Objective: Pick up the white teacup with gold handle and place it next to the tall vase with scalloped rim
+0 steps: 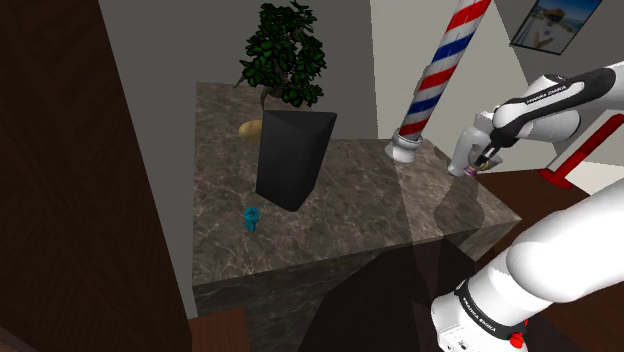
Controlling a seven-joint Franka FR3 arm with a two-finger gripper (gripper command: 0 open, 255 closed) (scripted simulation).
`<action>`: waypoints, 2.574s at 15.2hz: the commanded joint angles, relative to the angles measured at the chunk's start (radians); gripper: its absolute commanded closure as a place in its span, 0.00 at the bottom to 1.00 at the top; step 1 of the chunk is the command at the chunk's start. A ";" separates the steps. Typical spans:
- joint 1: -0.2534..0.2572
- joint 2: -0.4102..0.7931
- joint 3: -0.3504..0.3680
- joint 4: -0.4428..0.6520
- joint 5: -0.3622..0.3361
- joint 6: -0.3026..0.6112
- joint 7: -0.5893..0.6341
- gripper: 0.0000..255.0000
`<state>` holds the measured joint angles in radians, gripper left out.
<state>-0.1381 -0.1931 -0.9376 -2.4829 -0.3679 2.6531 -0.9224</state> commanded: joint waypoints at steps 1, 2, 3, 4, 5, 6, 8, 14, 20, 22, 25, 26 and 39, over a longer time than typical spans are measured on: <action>0.014 0.027 -0.017 -0.010 0.024 0.034 -0.016 1.00; 0.022 0.042 -0.027 -0.015 0.040 0.052 -0.027 1.00; 0.032 0.059 -0.037 -0.020 0.059 0.070 -0.040 1.00; 0.042 0.076 -0.047 -0.025 0.080 0.088 -0.055 1.00; 0.053 0.094 -0.057 -0.030 0.106 0.106 -0.072 1.00; 0.064 0.113 -0.067 -0.035 0.135 0.124 -0.093 1.00; 0.087 0.155 -0.084 -0.043 0.210 0.160 -0.146 1.00; 0.069 0.295 -0.019 -0.054 0.555 0.247 -0.396 1.00; -0.052 0.371 0.136 -0.045 0.761 0.293 -0.550 1.00; -0.052 0.370 0.136 -0.045 0.761 0.293 -0.549 1.00; -0.052 0.370 0.136 -0.045 0.761 0.293 -0.549 1.00; -0.052 0.370 0.136 -0.045 0.761 0.293 -0.549 1.00; 0.124 0.106 -0.138 -0.090 0.076 0.178 -0.045 0.00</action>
<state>-0.0052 -0.0797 -1.0827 -2.5717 -0.2685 2.8350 -0.9853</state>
